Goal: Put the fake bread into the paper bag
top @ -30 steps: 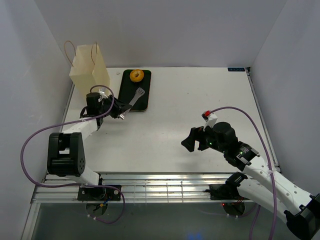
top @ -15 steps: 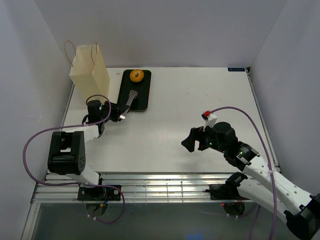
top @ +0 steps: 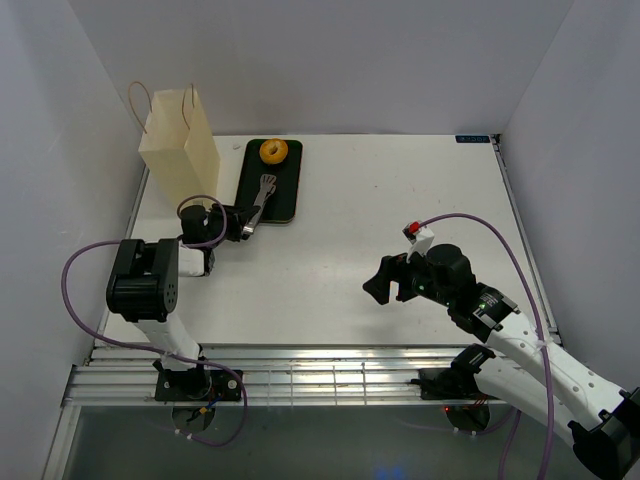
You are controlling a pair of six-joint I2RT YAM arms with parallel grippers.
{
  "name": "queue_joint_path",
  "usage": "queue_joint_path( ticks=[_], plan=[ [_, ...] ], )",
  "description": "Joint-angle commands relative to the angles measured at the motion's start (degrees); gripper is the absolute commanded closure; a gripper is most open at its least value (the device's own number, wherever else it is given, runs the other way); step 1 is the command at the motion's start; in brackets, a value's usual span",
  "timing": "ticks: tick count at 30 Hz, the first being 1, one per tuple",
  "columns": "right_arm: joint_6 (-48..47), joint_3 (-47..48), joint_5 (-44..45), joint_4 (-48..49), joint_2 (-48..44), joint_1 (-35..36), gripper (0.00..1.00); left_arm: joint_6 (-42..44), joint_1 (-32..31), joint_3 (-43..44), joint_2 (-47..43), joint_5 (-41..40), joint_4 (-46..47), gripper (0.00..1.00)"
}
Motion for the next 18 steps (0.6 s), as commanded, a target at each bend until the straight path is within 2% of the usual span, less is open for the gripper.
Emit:
queue_joint_path(
  ticks=[1,18],
  plan=[
    [-1.27,1.87,0.47,0.55,-0.78,-0.22,0.10,-2.28,0.38,1.32,0.56,1.24,6.64,0.53],
    [-2.06,1.87,0.82,0.37,-0.43,-0.40,0.10,-6.93,0.38,5.36,9.87,0.18,15.25,0.51]
  ],
)
